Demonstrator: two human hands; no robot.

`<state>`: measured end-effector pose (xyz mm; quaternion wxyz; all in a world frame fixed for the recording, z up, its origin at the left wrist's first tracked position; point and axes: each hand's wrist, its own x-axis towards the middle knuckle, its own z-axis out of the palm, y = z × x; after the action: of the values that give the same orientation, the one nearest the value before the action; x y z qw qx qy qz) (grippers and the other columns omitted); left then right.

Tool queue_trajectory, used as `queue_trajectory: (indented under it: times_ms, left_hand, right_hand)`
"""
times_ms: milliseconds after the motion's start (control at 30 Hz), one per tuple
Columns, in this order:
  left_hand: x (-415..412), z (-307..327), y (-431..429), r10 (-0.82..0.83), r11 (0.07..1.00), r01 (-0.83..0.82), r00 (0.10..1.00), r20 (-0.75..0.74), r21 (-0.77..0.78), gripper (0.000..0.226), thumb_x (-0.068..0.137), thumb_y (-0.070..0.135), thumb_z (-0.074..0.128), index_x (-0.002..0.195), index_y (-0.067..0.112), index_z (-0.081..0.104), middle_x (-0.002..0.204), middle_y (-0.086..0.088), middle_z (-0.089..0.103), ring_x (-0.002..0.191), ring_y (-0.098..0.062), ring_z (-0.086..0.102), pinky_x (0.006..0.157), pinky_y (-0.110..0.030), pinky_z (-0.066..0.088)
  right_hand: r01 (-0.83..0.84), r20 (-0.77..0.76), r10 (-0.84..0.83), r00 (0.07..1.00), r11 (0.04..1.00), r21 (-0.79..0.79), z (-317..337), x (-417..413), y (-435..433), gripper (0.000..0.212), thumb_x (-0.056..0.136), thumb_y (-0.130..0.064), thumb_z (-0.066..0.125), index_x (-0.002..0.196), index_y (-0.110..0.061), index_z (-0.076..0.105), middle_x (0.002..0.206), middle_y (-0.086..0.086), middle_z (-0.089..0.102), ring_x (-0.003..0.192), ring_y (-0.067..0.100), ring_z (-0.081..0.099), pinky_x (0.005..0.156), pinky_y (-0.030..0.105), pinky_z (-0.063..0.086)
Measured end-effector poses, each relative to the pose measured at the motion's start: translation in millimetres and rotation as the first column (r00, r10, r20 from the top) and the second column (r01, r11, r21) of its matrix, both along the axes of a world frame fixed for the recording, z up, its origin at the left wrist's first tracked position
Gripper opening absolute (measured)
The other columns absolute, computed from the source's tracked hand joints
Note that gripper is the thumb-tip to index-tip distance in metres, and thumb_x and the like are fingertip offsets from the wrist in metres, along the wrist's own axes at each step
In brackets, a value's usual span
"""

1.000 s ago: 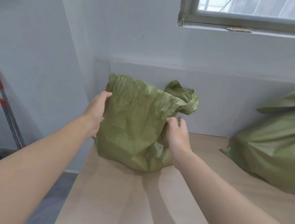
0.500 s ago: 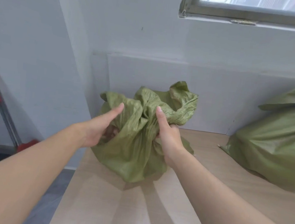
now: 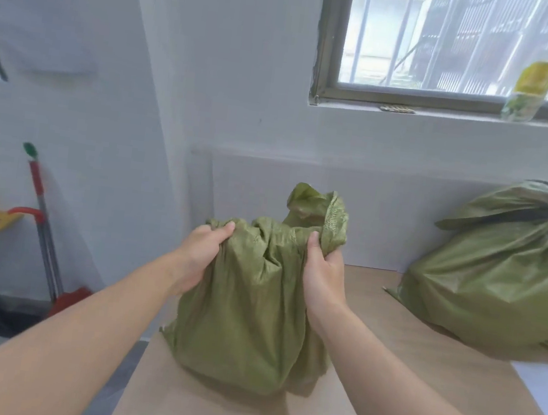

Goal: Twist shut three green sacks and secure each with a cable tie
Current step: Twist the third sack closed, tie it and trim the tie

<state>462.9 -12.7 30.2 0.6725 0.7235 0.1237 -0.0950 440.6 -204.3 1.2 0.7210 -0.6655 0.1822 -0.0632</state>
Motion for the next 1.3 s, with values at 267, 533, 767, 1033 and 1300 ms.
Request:
queue_trajectory:
  times_ms: [267,533,767,1033,1300]
  left_hand:
    - [-104.1,13.6,-26.5,-0.001,0.997,0.002,1.000,0.019,-0.072,0.035,0.110,0.036,0.041,0.122,0.016,0.067,0.116,-0.005,0.077,0.106,-0.020,0.074,0.088,-0.038,0.057]
    - [-216.5,26.3,-77.7,0.038,0.983,-0.030,0.998,0.042,-0.183,0.014,0.109,0.030,0.047,0.112,0.025,0.060,0.116,0.000,0.071,0.105,-0.017,0.068,0.085,-0.037,0.054]
    - [-282.4,44.0,-110.7,0.061,0.988,-0.046,0.993,0.098,-0.150,0.009,0.109,0.030,0.046,0.117,0.028,0.051,0.117,0.005,0.065,0.104,-0.014,0.064,0.090,-0.036,0.052]
    - [-347.2,56.4,-157.9,-0.020,0.988,0.046,0.985,0.172,-0.147,0.036,0.109,0.032,0.048,0.144,0.025,0.046,0.136,0.001,0.063,0.125,-0.022,0.061,0.112,-0.050,0.045]
    - [-410.8,58.3,-222.8,-0.104,0.982,0.131,0.975,0.194,-0.134,0.049,0.108,0.039,0.047,0.155,0.025,0.039,0.144,0.003,0.059,0.131,-0.020,0.058,0.115,-0.048,0.043]
  right_hand:
    - [-0.054,0.139,0.058,0.989,0.998,-0.030,25.2,-93.2,-24.6,0.009,0.105,-0.032,0.057,0.105,-0.039,0.063,0.108,-0.018,0.071,0.105,0.003,0.066,0.098,0.030,0.051]
    - [-0.066,0.199,0.096,0.975,0.987,-0.150,33.1,-178.2,-70.6,0.029,0.095,-0.034,0.061,0.124,-0.034,0.064,0.110,-0.017,0.073,0.106,0.006,0.068,0.102,0.035,0.053]
    - [-0.059,0.230,0.084,0.969,0.992,-0.115,50.5,-240.9,-104.6,0.035,0.103,-0.031,0.056,0.137,-0.029,0.060,0.124,-0.014,0.070,0.118,0.008,0.063,0.111,0.036,0.047]
    - [0.057,0.174,-0.055,0.983,0.998,-0.010,71.1,-326.8,-164.8,0.060,0.101,-0.047,0.060,0.156,-0.030,0.042,0.149,-0.014,0.052,0.143,0.014,0.045,0.116,0.034,0.037]
    - [0.109,0.138,-0.114,0.984,0.993,0.043,64.0,-391.6,-230.4,0.077,0.091,-0.064,0.058,0.158,-0.036,0.036,0.158,-0.014,0.044,0.145,0.015,0.042,0.122,0.047,0.035]
